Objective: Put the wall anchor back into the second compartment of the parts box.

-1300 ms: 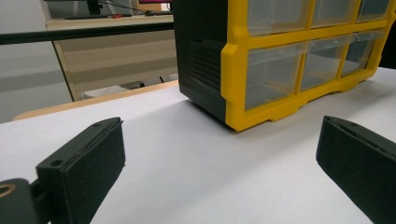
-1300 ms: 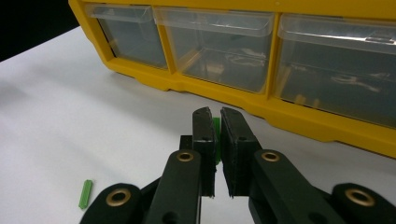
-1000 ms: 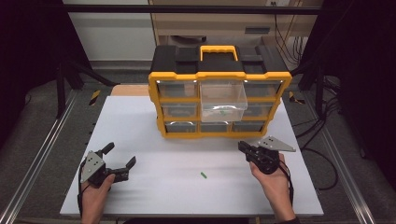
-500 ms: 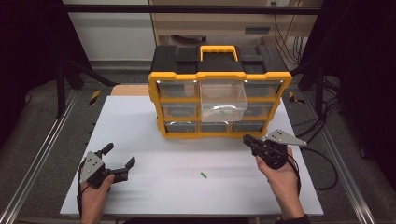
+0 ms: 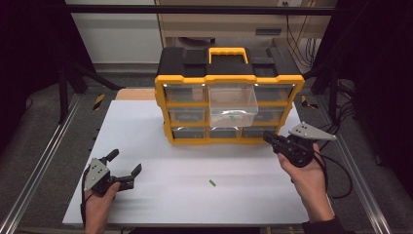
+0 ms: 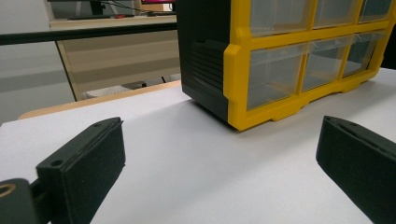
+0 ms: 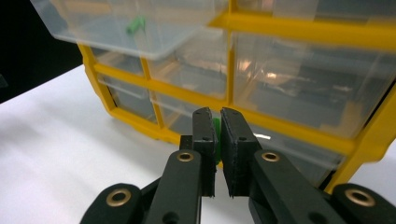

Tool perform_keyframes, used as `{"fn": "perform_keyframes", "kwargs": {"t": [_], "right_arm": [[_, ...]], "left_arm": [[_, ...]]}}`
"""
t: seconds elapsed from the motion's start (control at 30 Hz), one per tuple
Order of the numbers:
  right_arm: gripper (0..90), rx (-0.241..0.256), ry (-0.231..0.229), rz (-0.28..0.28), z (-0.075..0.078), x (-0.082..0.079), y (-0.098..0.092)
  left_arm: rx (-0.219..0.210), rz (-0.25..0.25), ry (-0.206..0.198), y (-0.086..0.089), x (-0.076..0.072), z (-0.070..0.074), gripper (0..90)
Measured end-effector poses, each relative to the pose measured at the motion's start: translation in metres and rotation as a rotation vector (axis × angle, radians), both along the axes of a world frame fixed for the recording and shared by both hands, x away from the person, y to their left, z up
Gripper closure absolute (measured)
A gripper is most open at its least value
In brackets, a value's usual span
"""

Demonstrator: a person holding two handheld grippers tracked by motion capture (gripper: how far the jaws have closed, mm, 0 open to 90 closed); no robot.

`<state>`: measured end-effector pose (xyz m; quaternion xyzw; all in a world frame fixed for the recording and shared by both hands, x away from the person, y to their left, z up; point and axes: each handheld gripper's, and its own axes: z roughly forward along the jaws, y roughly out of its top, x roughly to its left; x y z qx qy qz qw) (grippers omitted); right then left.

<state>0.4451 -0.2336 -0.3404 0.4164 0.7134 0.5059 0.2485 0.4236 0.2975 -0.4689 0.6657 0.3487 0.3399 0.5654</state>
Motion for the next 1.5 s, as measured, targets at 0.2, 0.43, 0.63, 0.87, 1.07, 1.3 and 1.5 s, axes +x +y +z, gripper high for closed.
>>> {"fn": "perform_keyframes", "kwargs": {"t": [0.2,0.43,0.63,0.87,1.07,1.3,1.5], "right_arm": [[84.8,-0.008,-0.016,0.025,0.03,0.004,0.003],[84.7,-0.026,-0.004,0.017,0.054,0.017,0.002],[84.7,-0.036,-0.029,0.025,0.079,0.021,0.004],[84.7,-0.062,-0.056,0.038,0.113,0.028,0.018],[84.7,-0.09,-0.089,0.053,0.136,0.03,0.032],[84.7,-0.111,-0.092,0.073,0.145,0.037,0.047],[84.6,-0.147,-0.072,0.098,0.141,0.042,0.064]], "left_arm": [[0.006,-0.009,0.003,-0.002,0.0,-0.001,1.1],[0.026,-0.036,0.005,-0.009,0.0,-0.001,1.0],[0.02,-0.023,0.005,-0.007,0.001,-0.001,1.0],[0.021,-0.023,0.006,-0.007,0.001,-0.001,1.1],[0.018,-0.02,0.007,-0.006,0.001,-0.001,1.0],[0.019,-0.022,0.006,-0.007,0.002,-0.001,1.1],[0.017,-0.023,0.006,-0.007,0.002,-0.001,1.1]]}}
